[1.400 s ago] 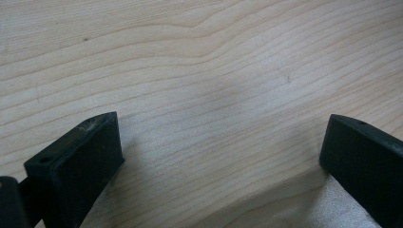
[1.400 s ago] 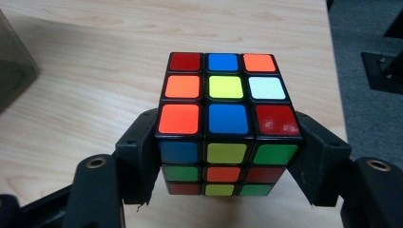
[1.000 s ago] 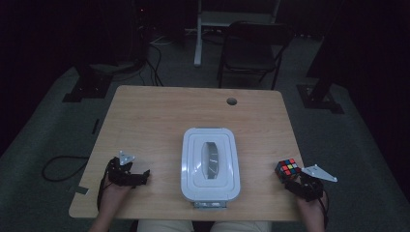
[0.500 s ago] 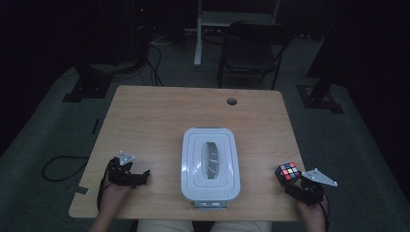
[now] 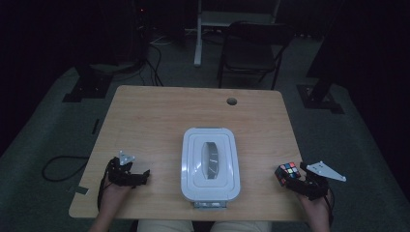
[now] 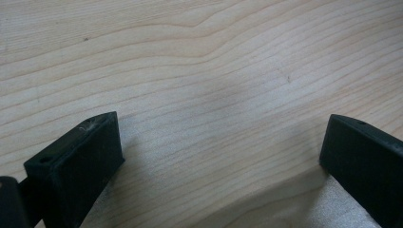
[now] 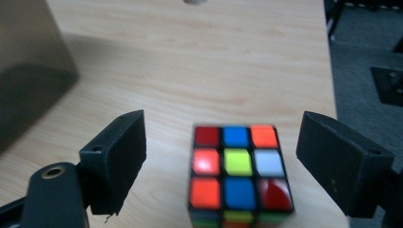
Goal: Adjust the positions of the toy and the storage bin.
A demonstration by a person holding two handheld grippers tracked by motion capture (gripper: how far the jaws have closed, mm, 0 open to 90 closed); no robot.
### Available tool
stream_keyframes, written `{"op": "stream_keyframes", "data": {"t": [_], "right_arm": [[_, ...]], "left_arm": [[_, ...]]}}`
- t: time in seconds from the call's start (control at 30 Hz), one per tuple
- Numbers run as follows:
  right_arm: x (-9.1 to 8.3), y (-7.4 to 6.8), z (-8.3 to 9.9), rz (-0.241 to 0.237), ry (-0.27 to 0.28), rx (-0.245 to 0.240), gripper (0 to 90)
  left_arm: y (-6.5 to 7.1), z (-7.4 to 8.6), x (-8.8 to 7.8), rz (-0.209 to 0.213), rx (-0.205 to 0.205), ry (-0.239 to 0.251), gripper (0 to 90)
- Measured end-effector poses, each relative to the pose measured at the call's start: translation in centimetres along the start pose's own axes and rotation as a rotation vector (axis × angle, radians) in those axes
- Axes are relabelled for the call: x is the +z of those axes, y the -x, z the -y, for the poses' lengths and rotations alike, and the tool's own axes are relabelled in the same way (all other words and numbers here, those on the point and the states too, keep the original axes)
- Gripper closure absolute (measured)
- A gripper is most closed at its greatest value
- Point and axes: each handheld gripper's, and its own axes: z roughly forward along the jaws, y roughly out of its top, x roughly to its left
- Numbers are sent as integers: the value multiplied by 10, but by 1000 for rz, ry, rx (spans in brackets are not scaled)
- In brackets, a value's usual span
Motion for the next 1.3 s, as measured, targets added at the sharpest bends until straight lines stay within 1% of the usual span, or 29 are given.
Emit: {"op": "stream_keyframes", "data": {"t": [0.03,0.07,0.17,0.23,0.37,0.5,0.57,0.63,0.73,0.87,0.9,1.0,1.07,1.13,1.23,1.3], "right_arm": [[1,-1,-2,-9,-3,1,125],[2,-3,-5,-23,-7,-4,129],[7,-11,-11,-36,-6,-17,138],[11,-17,-14,-55,-11,-39,138],[18,-28,-20,-72,-10,-53,152],[25,-39,-25,-91,-5,-86,151],[29,-43,-26,-101,1,-89,150],[34,-47,-25,-103,5,-100,150],[44,-55,-22,-110,-7,-113,150],[56,-66,-18,-141,-29,-155,149],[58,-69,-17,-142,-34,-160,149],[66,-76,-17,-145,-27,-146,149],[71,-79,-17,-153,-26,-148,149],[78,-83,-16,-150,-39,-161,149],[86,-86,-11,-157,-60,-161,149],[92,-87,-7,-158,-76,-163,149]], "left_arm": [[0,0,0,0,0,0,10],[0,0,0,0,0,0,10],[0,0,0,0,0,0,10],[0,0,0,0,0,0,10],[0,0,0,0,0,0,10],[0,0,0,0,0,0,10],[0,0,0,1,0,0,10],[0,0,0,2,1,0,10],[0,0,0,2,2,0,10],[0,0,0,2,3,0,10],[0,0,0,3,2,1,10],[0,0,0,13,16,-1,10],[0,0,0,17,21,-1,10],[1,0,0,23,26,-1,10],[1,0,0,30,32,0,10],[2,0,0,45,47,1,10]]}}
